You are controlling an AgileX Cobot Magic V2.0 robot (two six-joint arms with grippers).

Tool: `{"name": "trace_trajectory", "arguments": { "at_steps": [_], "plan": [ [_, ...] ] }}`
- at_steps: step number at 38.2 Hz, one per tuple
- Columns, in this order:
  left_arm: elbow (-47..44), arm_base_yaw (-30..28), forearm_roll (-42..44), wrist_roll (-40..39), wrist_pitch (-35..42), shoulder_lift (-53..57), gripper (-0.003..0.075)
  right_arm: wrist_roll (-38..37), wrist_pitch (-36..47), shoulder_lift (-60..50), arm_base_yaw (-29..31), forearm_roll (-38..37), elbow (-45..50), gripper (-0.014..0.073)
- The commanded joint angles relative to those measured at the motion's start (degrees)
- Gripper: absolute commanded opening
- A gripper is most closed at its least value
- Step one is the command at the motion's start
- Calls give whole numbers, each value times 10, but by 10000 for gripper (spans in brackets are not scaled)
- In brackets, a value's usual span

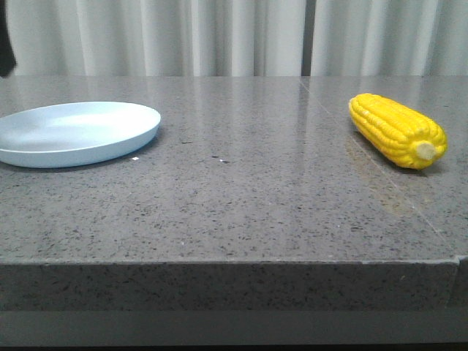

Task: Place corn on plate with both arms
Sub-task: 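Lower the left gripper onto the rim of the pale blue plate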

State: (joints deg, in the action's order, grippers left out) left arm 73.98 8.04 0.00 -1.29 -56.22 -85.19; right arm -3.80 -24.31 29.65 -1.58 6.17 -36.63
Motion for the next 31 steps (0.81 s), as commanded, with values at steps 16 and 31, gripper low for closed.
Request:
{"name": "trace_trajectory", "arguments": {
  "at_steps": [16, 31],
  "plan": [
    [91, 2, -8, 1, -62, -132, 547, 2, 42, 5, 3, 1, -19, 650],
    [91, 2, -8, 1, -59, -132, 169, 2, 42, 5, 3, 1, -19, 650]
  ]
}}
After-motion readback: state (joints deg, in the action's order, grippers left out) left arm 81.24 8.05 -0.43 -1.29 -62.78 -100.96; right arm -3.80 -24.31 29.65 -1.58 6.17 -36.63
